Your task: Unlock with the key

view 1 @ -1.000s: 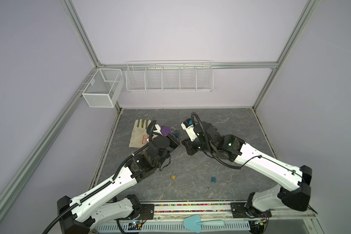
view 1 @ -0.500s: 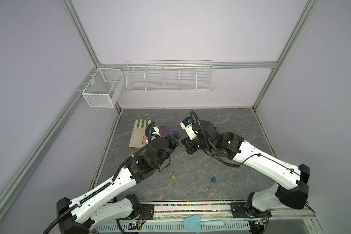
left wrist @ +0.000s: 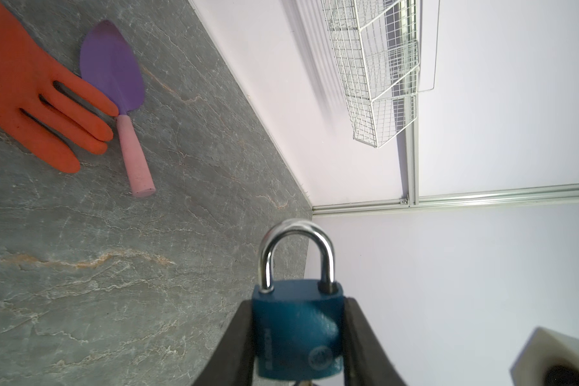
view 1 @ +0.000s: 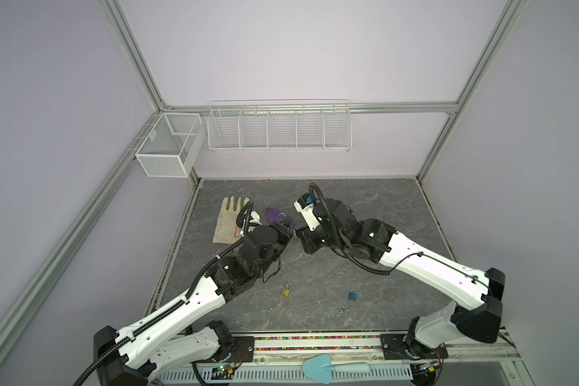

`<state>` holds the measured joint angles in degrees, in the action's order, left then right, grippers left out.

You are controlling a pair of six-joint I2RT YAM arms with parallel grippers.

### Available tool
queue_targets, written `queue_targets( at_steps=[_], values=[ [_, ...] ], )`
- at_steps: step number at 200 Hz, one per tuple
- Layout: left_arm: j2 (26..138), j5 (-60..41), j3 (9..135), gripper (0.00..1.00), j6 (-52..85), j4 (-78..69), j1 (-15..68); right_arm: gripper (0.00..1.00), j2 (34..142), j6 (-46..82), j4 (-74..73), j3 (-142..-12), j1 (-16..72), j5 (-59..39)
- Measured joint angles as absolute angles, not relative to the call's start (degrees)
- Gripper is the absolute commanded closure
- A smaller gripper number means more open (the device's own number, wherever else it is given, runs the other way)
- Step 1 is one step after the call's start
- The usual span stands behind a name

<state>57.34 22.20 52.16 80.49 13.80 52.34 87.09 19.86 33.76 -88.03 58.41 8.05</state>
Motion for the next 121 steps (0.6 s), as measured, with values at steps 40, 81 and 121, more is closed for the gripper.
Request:
queue_targets(
  at_steps=[40, 81, 121],
  values=[
    [57.30, 22.13, 51.77, 1.00, 83.20, 13.47, 52.62, 0.93, 87.79, 19.86, 31.35, -87.48, 59.46, 11.70],
    [57.65, 22.09, 51.68, 1.00, 83.37, 13.41, 52.64, 0.93, 87.79, 20.16, 30.70, -86.85, 59.59, 12.12],
    [56.47, 22.22, 49.58, 1.00, 80.93, 10.52, 52.64, 0.93, 85.38, 25.54, 24.75, -82.08, 55.68, 0.89]
  ],
)
